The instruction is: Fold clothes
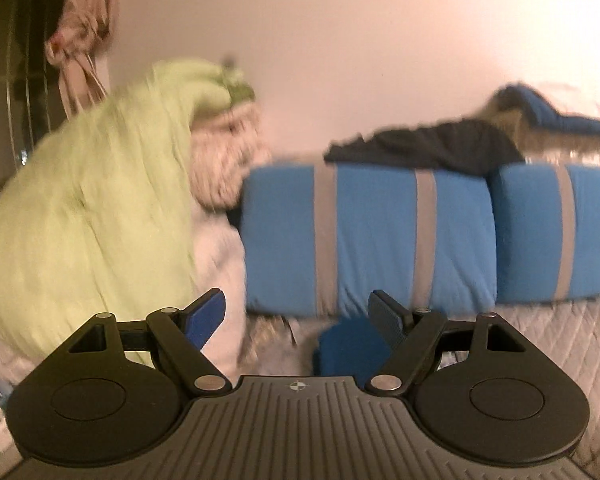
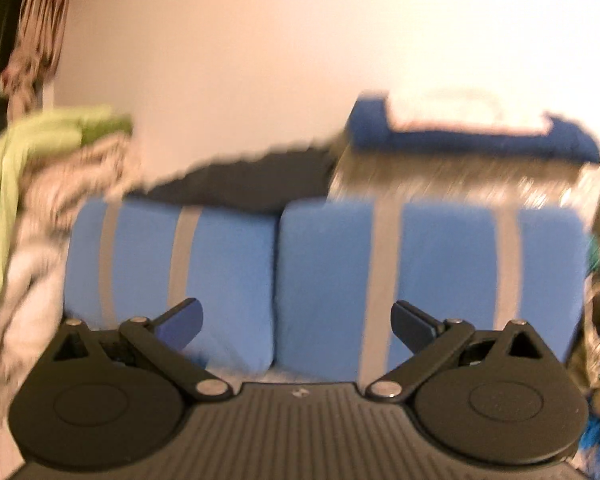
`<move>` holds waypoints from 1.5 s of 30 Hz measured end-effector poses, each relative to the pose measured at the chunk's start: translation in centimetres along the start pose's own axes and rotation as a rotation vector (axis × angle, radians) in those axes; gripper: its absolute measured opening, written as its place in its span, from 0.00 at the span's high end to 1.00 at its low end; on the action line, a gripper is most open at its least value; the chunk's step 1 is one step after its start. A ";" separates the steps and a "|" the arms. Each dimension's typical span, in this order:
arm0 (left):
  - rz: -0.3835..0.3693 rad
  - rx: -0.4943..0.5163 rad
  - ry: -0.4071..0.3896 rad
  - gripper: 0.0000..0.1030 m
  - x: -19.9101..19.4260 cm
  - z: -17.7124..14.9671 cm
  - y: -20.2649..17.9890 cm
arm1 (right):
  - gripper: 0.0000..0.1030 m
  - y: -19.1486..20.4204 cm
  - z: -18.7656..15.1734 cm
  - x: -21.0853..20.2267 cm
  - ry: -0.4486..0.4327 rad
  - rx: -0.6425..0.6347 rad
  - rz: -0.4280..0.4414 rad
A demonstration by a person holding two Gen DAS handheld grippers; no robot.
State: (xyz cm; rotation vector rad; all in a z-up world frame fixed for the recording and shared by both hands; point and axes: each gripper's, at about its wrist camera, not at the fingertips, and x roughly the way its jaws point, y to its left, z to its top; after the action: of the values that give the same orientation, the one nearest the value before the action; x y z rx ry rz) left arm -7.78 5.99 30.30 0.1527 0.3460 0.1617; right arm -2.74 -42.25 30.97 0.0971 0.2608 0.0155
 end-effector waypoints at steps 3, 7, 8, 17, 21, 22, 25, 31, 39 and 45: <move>0.005 -0.009 -0.045 0.24 -1.5 1.6 0.3 | 0.00 -2.9 2.9 -3.4 -0.077 0.011 -0.037; -0.012 -0.007 -0.109 0.24 -4.2 2.8 0.2 | 0.00 -6.8 5.6 -8.0 -0.149 0.019 -0.107; -0.020 -0.004 -0.126 0.24 -5.0 3.0 0.2 | 0.00 -7.5 5.9 -9.2 -0.162 0.021 -0.124; -0.181 0.008 -0.192 0.24 -12.5 3.4 1.5 | 0.00 -12.4 5.8 -21.2 -0.194 -0.037 -0.226; -0.169 0.071 -0.160 0.23 -14.1 1.8 1.8 | 0.00 -14.5 4.7 -26.4 -0.149 0.001 -0.222; -0.170 0.068 -0.131 0.23 -13.9 1.1 1.9 | 0.00 -15.1 4.3 -27.4 -0.126 0.021 -0.214; -0.204 0.034 -0.008 0.23 -11.3 -2.2 1.7 | 0.00 -16.6 1.9 -28.9 -0.039 0.066 -0.193; -0.188 -0.028 0.241 0.23 -3.0 -9.9 -0.5 | 0.00 -19.0 -7.7 -24.5 0.161 0.057 -0.282; -0.139 0.005 0.398 0.23 5.3 -18.5 -4.1 | 0.00 -22.1 -21.1 -16.0 0.388 0.198 -0.339; -0.153 -0.071 0.453 0.23 8.9 -21.6 -4.9 | 0.00 -22.5 -26.3 -11.7 0.441 0.198 -0.365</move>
State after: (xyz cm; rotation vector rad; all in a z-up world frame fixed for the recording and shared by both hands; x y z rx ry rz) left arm -6.37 5.43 6.50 0.0172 0.7997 0.0551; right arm -20.80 -62.52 6.48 0.2427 0.7178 -0.3555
